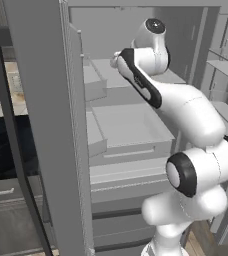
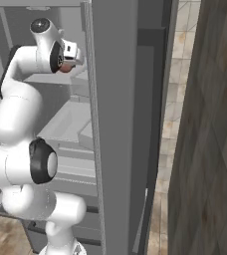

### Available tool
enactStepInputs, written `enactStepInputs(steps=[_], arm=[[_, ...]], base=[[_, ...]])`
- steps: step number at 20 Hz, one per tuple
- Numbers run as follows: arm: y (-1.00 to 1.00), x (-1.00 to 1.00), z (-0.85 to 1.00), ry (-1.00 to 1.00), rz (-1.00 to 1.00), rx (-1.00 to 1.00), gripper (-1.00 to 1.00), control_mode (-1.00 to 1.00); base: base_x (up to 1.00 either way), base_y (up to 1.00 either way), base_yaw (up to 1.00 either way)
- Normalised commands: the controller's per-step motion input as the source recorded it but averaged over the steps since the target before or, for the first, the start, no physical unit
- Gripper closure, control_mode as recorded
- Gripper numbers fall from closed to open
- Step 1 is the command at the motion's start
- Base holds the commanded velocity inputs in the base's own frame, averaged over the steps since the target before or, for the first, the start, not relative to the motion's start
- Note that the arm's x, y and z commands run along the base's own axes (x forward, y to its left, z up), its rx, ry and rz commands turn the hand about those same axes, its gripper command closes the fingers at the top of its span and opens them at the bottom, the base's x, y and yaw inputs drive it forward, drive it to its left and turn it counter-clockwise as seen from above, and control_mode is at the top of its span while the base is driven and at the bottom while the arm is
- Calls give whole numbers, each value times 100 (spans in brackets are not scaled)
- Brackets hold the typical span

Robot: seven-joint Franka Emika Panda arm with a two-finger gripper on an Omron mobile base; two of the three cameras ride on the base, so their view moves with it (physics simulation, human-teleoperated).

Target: Pick onion from the fridge and place it on the plate on the counter.

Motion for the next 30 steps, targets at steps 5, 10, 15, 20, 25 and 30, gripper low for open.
enactStepInputs(steps=[5,10,15,20,25,30], arm=[[-5,-100,-1,6,-7,0,100,-100],[-16,-100,-1,12,-5,0,100,-100],[-6,-96,1,20,-3,0,100,-100],[0,-78,0,20,-2,0,100,-100],[0,-70,-2,15,-1,1,100,-100],[-16,-94,-24,11,0,3,100,-100]], base=[[0,0,0],[0,0,0],[0,0,0],[0,0,0],[0,0,0],[0,0,0]])
